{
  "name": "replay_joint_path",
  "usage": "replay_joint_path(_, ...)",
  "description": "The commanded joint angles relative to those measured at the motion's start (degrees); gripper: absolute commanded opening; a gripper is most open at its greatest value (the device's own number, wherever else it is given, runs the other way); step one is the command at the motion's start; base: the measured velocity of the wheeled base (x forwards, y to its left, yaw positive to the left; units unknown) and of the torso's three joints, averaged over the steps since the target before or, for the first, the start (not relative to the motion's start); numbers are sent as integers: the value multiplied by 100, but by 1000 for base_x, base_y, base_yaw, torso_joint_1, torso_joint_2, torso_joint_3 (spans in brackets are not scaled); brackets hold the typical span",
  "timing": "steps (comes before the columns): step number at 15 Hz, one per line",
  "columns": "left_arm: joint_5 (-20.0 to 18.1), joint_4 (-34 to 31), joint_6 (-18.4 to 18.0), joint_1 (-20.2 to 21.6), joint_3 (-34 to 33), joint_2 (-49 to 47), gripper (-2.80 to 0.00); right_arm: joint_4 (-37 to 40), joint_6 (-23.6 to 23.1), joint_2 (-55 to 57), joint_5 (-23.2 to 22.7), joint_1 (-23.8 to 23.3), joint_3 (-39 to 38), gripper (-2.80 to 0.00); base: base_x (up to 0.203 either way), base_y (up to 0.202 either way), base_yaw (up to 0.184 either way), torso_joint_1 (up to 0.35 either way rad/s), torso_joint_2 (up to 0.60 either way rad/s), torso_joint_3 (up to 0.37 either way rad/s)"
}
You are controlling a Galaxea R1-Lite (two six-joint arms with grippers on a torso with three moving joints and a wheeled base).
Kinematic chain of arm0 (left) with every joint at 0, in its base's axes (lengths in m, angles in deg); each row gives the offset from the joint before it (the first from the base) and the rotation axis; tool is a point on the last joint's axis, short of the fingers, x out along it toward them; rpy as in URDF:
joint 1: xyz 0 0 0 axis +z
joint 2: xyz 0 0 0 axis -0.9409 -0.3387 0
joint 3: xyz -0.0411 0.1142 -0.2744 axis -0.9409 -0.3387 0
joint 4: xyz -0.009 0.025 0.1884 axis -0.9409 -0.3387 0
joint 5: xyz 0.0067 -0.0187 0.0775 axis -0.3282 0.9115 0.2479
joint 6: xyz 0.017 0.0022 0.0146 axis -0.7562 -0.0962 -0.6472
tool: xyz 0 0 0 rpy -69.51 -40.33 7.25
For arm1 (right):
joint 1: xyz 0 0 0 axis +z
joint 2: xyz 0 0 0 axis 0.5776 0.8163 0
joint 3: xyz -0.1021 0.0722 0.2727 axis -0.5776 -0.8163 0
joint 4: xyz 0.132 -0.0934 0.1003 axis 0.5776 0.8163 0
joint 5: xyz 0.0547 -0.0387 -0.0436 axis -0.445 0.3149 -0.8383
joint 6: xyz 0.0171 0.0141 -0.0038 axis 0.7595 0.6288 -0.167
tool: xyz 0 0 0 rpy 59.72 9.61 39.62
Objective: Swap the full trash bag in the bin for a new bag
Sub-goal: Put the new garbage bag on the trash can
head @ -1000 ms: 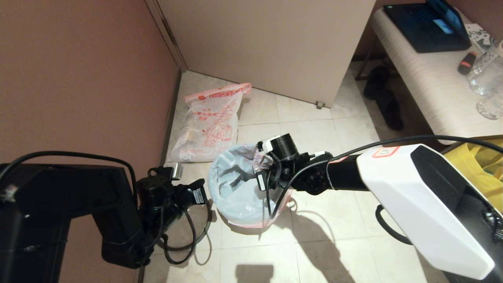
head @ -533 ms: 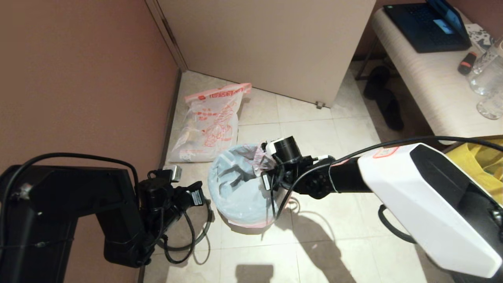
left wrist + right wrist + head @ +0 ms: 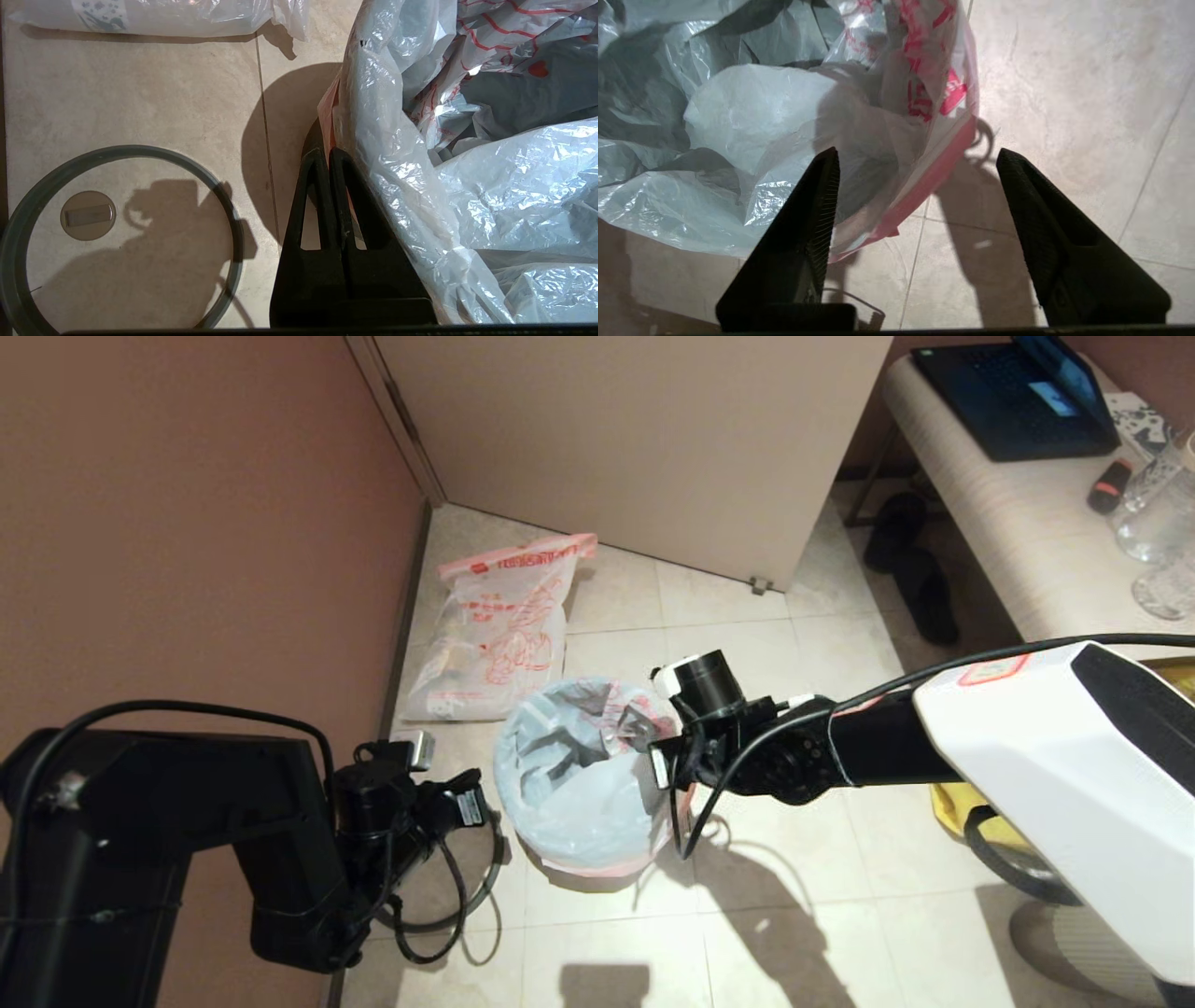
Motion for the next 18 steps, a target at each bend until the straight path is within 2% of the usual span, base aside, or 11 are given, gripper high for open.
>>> replay_joint_path(1,5,259,9,-3,1,-5,-280,0,40,508,16,-9,161,0,0,0,0,0,0,0)
replay_joint_path(3,5,259,0,-3,1,-13,-280,0,152,820,5,-45,465,0,0,0,0,0,0,0)
replay_joint_path(4,12,259,7,-3,10,-14,-280,4,259,990,0,-57,660,-239,0,0,0,0,0,0)
replay_joint_path(5,32,259,9,-3,36,-23,-280,7,339,1159,4,-72,857,-280,0,0,0,0,0,0)
replay_joint_path(11,66,259,9,6,45,-37,-280,124,354,1382,40,-82,1155,-280,0,0,0,0,0,0)
replay_joint_path(13,76,259,9,11,71,-49,-280,418,360,1137,94,-82,1102,-280,0,0,0,0,0,0)
replay_joint_path(15,81,259,9,15,77,-56,-280,640,375,825,153,-106,868,-280,0,0,0,0,0,0)
replay_joint_path(18,84,259,2,23,80,-50,-280,674,380,338,229,-318,-4,-280,0,0,0,0,0,0)
